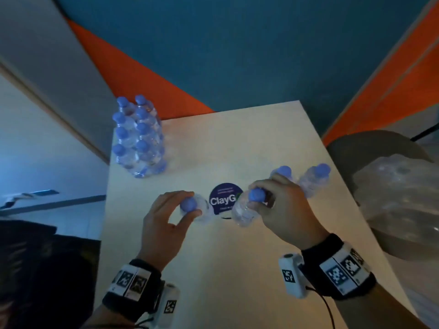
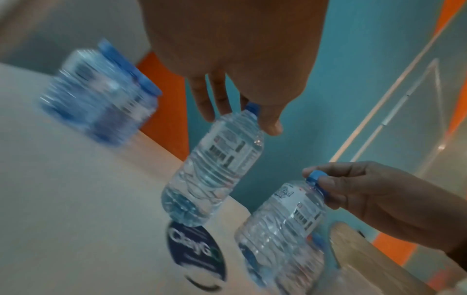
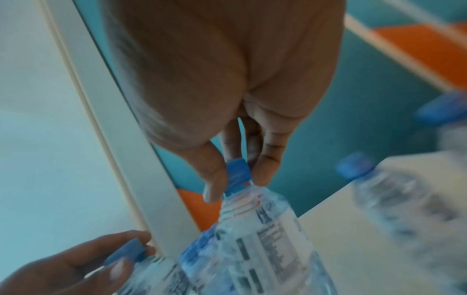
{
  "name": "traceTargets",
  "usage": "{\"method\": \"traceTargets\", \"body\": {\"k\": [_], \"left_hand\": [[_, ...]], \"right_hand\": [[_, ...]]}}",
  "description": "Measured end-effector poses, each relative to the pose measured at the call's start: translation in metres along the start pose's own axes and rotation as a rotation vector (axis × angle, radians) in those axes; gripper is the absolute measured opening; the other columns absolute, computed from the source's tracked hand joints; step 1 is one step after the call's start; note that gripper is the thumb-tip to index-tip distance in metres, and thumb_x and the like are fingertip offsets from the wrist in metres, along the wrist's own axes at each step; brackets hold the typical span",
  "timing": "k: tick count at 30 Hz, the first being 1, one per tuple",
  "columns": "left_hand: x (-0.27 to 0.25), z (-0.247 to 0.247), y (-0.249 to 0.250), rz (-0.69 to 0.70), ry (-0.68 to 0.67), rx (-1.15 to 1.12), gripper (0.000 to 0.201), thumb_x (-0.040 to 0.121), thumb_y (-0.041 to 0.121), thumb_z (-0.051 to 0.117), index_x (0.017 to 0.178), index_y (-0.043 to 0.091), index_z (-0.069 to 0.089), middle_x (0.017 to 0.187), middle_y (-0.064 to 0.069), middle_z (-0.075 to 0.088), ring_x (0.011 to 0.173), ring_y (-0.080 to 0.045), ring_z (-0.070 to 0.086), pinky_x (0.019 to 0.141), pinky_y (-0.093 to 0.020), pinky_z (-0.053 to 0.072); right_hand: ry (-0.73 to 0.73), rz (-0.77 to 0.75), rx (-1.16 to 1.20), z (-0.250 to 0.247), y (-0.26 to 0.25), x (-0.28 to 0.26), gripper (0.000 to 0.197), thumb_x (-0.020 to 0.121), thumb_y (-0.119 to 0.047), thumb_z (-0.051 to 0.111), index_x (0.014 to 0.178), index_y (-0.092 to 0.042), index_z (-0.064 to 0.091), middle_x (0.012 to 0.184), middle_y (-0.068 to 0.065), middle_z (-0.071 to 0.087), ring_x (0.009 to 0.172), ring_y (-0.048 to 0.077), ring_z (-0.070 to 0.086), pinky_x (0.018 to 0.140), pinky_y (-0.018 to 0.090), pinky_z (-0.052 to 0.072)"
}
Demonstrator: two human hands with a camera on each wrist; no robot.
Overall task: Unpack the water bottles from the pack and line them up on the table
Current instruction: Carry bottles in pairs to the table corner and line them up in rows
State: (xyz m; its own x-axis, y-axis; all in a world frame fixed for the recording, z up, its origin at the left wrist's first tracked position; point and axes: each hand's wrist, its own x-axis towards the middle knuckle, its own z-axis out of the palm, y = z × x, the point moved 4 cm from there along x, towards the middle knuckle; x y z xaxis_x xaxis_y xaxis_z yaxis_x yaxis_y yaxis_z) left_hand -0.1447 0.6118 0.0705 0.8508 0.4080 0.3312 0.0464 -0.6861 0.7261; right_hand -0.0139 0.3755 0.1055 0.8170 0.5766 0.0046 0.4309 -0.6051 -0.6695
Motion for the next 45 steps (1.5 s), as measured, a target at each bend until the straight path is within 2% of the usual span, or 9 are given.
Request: {"method": "traceTargets", "body": {"k": [3, 11, 15, 29, 32, 34, 37, 41, 45], "left_hand": [[0.007, -0.043, -0.052, -0.112, 0.084, 0.061, 0.034, 0.079, 0.011, 0.089, 0.111, 0.013, 0.077, 0.109, -0.001, 0.074, 0.094, -0.025, 0.072, 0.085, -0.046, 0.061], [0.058, -0.093, -0.154, -0.318, 0.148, 0.077, 0.038, 0.077, 0.021, 0.089, 0.113, 0.019, 0.078, 0.105, 0.001, 0.075, 0.090, -0.019, 0.071, 0.086, -0.042, 0.061], [0.079, -0.092, -0.169, -0.338, 0.127, 0.003, 0.039, 0.073, 0.021, 0.092, 0.110, 0.020, 0.079, 0.102, 0.002, 0.077, 0.088, -0.017, 0.071, 0.085, -0.039, 0.062], [0.098, -0.079, -0.174, -0.224, 0.023, 0.090, 0.039, 0.075, 0.019, 0.089, 0.110, 0.013, 0.075, 0.102, -0.007, 0.075, 0.088, -0.029, 0.071, 0.082, -0.047, 0.061], [0.098, -0.079, -0.173, -0.215, -0.002, 0.091, 0.040, 0.075, 0.019, 0.089, 0.112, 0.014, 0.074, 0.104, -0.007, 0.074, 0.089, -0.029, 0.070, 0.083, -0.047, 0.061], [0.097, -0.080, -0.170, -0.227, -0.005, 0.078, 0.047, 0.075, 0.019, 0.089, 0.118, 0.015, 0.071, 0.112, -0.006, 0.071, 0.095, -0.026, 0.070, 0.088, -0.046, 0.060], [0.094, -0.087, -0.154, -0.226, 0.114, 0.044, 0.062, 0.073, 0.022, 0.091, 0.129, 0.013, 0.066, 0.121, -0.005, 0.065, 0.105, -0.024, 0.066, 0.094, -0.037, 0.055], [0.086, -0.079, -0.083, -0.080, 0.259, -0.013, 0.032, 0.084, 0.019, 0.084, 0.110, 0.009, 0.070, 0.107, -0.007, 0.068, 0.097, -0.026, 0.067, 0.087, -0.035, 0.054], [0.081, -0.012, -0.002, 0.006, 0.085, -0.153, 0.011, 0.089, 0.010, 0.077, 0.098, 0.014, 0.073, 0.102, 0.002, 0.068, 0.090, -0.009, 0.064, 0.082, -0.017, 0.052]], "right_hand": [[0.003, -0.080, 0.073, 0.051, -0.047, 0.040, 0.026, 0.080, -0.012, 0.081, 0.105, -0.018, 0.074, 0.093, -0.003, 0.054, 0.071, 0.012, 0.051, 0.071, 0.014, 0.036], [-0.065, -0.117, 0.095, 0.161, -0.131, 0.138, 0.021, 0.077, -0.015, 0.083, 0.096, -0.012, 0.074, 0.088, -0.005, 0.046, 0.072, 0.014, 0.049, 0.072, 0.022, 0.037], [-0.064, -0.075, 0.033, 0.189, -0.142, 0.167, 0.022, 0.074, -0.019, 0.084, 0.093, -0.011, 0.075, 0.091, -0.001, 0.052, 0.078, 0.024, 0.059, 0.076, 0.031, 0.048], [-0.050, -0.032, 0.007, 0.204, -0.143, 0.189, 0.031, 0.071, -0.013, 0.085, 0.101, -0.011, 0.076, 0.097, -0.002, 0.052, 0.080, 0.017, 0.057, 0.077, 0.023, 0.044], [-0.056, -0.022, -0.003, 0.203, -0.144, 0.187, 0.034, 0.071, -0.015, 0.086, 0.103, -0.012, 0.075, 0.098, 0.000, 0.053, 0.081, 0.019, 0.058, 0.078, 0.025, 0.047], [-0.089, -0.003, 0.005, 0.200, -0.145, 0.182, 0.047, 0.070, -0.020, 0.088, 0.113, -0.015, 0.071, 0.105, 0.004, 0.055, 0.088, 0.022, 0.061, 0.087, 0.033, 0.053], [-0.050, -0.008, 0.072, 0.175, -0.142, 0.161, 0.068, 0.072, -0.034, 0.089, 0.132, -0.021, 0.060, 0.119, 0.004, 0.050, 0.102, 0.022, 0.059, 0.093, 0.035, 0.052], [0.141, -0.029, 0.051, 0.094, -0.105, 0.106, 0.034, 0.088, -0.031, 0.077, 0.119, -0.022, 0.067, 0.111, 0.000, 0.055, 0.096, 0.014, 0.056, 0.087, 0.030, 0.050], [0.312, 0.054, -0.090, -0.007, -0.028, 0.047, 0.019, 0.086, -0.018, 0.078, 0.104, -0.019, 0.073, 0.104, 0.004, 0.060, 0.096, 0.021, 0.058, 0.085, 0.034, 0.050]]}}
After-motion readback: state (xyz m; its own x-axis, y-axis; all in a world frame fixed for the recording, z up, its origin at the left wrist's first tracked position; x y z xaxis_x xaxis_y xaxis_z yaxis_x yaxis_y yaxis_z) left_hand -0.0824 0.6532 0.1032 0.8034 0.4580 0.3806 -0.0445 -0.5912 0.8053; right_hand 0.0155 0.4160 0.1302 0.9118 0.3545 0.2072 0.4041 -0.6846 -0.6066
